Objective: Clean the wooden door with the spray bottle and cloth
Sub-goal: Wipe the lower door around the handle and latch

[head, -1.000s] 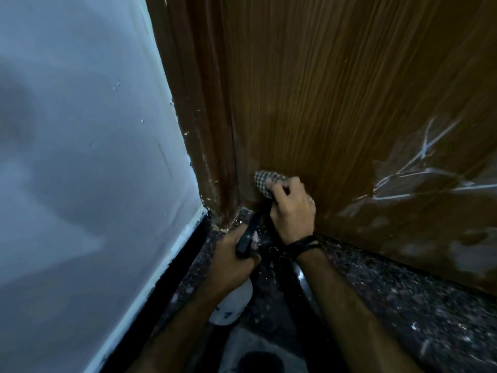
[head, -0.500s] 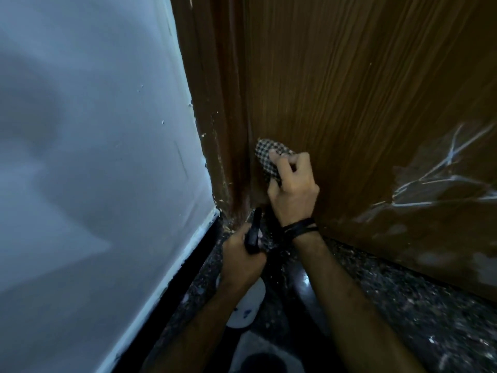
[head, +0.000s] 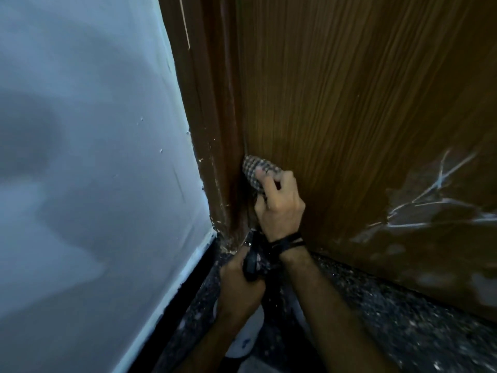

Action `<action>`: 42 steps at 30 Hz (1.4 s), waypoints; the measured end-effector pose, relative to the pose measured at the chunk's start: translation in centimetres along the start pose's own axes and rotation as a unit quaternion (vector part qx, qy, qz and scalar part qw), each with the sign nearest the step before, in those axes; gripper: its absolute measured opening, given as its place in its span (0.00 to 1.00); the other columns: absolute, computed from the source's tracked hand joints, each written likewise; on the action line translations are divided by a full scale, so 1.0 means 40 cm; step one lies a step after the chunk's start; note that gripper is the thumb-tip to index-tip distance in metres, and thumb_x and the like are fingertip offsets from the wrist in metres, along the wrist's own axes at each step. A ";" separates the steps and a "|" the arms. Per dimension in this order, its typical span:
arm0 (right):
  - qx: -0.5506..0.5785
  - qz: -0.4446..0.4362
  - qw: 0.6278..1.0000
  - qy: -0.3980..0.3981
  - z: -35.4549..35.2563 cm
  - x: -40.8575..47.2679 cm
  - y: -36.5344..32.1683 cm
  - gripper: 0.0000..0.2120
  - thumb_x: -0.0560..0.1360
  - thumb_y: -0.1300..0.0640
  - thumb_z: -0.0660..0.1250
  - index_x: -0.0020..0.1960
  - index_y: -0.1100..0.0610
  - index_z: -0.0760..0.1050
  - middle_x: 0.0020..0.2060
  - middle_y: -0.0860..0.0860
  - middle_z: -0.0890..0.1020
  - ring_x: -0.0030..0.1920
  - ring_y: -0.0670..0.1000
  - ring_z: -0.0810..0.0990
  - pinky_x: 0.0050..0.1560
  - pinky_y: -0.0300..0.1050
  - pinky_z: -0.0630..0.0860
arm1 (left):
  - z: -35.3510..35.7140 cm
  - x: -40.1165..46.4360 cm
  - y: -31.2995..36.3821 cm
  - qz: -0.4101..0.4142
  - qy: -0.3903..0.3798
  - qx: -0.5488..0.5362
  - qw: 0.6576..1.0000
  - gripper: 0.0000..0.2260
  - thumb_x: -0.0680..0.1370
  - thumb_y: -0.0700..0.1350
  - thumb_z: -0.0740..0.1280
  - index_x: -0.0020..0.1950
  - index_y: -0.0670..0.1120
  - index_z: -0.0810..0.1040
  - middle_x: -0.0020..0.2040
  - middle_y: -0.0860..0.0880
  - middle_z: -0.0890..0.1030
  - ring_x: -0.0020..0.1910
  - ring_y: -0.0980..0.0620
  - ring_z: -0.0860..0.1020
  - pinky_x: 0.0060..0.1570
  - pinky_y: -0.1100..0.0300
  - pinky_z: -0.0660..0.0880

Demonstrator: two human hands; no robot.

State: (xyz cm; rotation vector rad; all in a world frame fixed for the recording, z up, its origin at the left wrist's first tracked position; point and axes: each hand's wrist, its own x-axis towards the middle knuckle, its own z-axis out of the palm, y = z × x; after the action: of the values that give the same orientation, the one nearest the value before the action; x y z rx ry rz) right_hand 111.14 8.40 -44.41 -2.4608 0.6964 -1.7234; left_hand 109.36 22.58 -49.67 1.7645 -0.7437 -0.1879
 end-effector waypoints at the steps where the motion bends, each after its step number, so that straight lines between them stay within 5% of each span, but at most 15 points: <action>1: -0.002 0.000 1.000 -0.025 0.012 -0.034 0.007 0.22 0.70 0.69 0.71 0.60 0.54 0.73 0.47 0.51 0.67 0.42 0.51 0.71 0.29 0.42 0.71 | -0.001 -0.002 0.000 -0.003 0.000 -0.005 1.000 0.11 0.67 0.39 0.63 0.39 0.56 0.75 0.35 0.63 0.80 0.36 0.64 0.78 0.37 0.72 0.69; 6: -0.057 0.006 0.975 -0.216 0.040 -0.228 0.084 0.22 0.63 0.68 0.77 0.54 0.54 0.76 0.46 0.52 0.68 0.40 0.54 0.75 0.26 0.46 0.69 | -0.002 -0.010 -0.003 0.010 0.001 -0.012 1.000 0.13 0.68 0.37 0.63 0.42 0.56 0.75 0.36 0.59 0.79 0.36 0.58 0.77 0.37 0.71 0.70; 9: -0.065 0.054 0.962 -0.261 0.044 -0.289 0.095 0.21 0.61 0.68 0.78 0.49 0.55 0.76 0.46 0.51 0.67 0.42 0.55 0.75 0.25 0.46 0.66 | -0.003 -0.017 -0.011 0.008 0.004 -0.025 1.000 0.14 0.69 0.37 0.63 0.43 0.57 0.75 0.37 0.60 0.80 0.38 0.57 0.77 0.38 0.72 0.70; 12: -0.029 0.078 0.980 -0.182 0.032 -0.238 0.063 0.18 0.64 0.70 0.73 0.50 0.58 0.74 0.45 0.53 0.69 0.41 0.55 0.73 0.24 0.48 0.71 | -0.004 -0.019 -0.013 0.008 -0.002 -0.033 0.999 0.13 0.69 0.37 0.63 0.43 0.56 0.76 0.37 0.57 0.79 0.37 0.53 0.78 0.37 0.67 0.71; 16: 0.032 0.084 0.996 -0.004 0.010 -0.014 -0.025 0.16 0.68 0.70 0.70 0.54 0.58 0.76 0.45 0.53 0.71 0.40 0.51 0.73 0.27 0.41 0.72 | -0.006 -0.015 -0.008 0.024 0.013 -0.042 0.999 0.11 0.71 0.45 0.65 0.47 0.60 0.80 0.41 0.60 0.83 0.39 0.62 0.80 0.38 0.64 0.75; 18: 0.042 0.063 0.997 0.025 0.006 0.067 -0.052 0.15 0.69 0.70 0.70 0.53 0.58 0.77 0.45 0.53 0.72 0.40 0.50 0.73 0.28 0.40 0.72 | -0.007 -0.011 -0.012 0.024 0.016 -0.030 0.999 0.19 0.71 0.39 0.65 0.49 0.65 0.80 0.40 0.61 0.82 0.39 0.64 0.79 0.39 0.68 0.73; 21: 0.024 0.009 1.000 0.014 0.009 0.057 -0.039 0.11 0.73 0.69 0.69 0.54 0.58 0.77 0.45 0.52 0.70 0.40 0.50 0.72 0.26 0.40 0.71 | -0.006 -0.012 -0.007 0.018 0.014 -0.025 0.999 0.16 0.68 0.36 0.64 0.43 0.58 0.79 0.38 0.64 0.81 0.38 0.65 0.79 0.38 0.72 0.72; 26: -0.004 -0.008 0.989 -0.144 0.031 -0.106 0.030 0.20 0.67 0.71 0.73 0.53 0.56 0.72 0.44 0.53 0.68 0.38 0.53 0.72 0.24 0.40 0.64 | -0.002 -0.012 -0.016 0.017 0.016 -0.023 0.999 0.05 0.70 0.47 0.62 0.43 0.55 0.76 0.37 0.58 0.80 0.37 0.60 0.78 0.39 0.69 0.72; 32: -0.071 0.005 0.944 -0.321 0.047 -0.266 0.096 0.21 0.60 0.66 0.79 0.49 0.56 0.76 0.46 0.53 0.66 0.41 0.56 0.76 0.24 0.49 0.70 | -0.003 -0.022 0.010 0.028 -0.001 -0.015 0.999 0.13 0.69 0.37 0.63 0.44 0.57 0.73 0.35 0.62 0.78 0.37 0.64 0.76 0.39 0.74 0.68; 38: -0.011 0.099 0.971 -0.216 -0.044 -0.241 0.109 0.22 0.64 0.69 0.73 0.53 0.58 0.70 0.45 0.54 0.69 0.42 0.55 0.74 0.25 0.48 0.73 | -0.007 -0.023 -0.008 0.026 0.006 -0.015 1.000 0.11 0.67 0.37 0.63 0.41 0.53 0.74 0.33 0.57 0.77 0.33 0.59 0.76 0.35 0.69 0.68; 42: 0.025 0.156 0.983 -0.090 -0.153 -0.186 0.126 0.20 0.65 0.70 0.72 0.55 0.60 0.77 0.48 0.54 0.72 0.47 0.55 0.76 0.39 0.48 0.77 | 0.000 -0.027 -0.009 0.039 -0.027 0.009 0.999 0.06 0.67 0.41 0.61 0.42 0.44 0.75 0.33 0.52 0.75 0.32 0.51 0.74 0.33 0.57 0.68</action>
State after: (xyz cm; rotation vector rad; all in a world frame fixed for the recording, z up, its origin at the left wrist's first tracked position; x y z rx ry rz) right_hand 101.93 8.07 -50.14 -2.2885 0.9442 -1.3703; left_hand 108.66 23.26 -50.27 1.7499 -0.8531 -0.1780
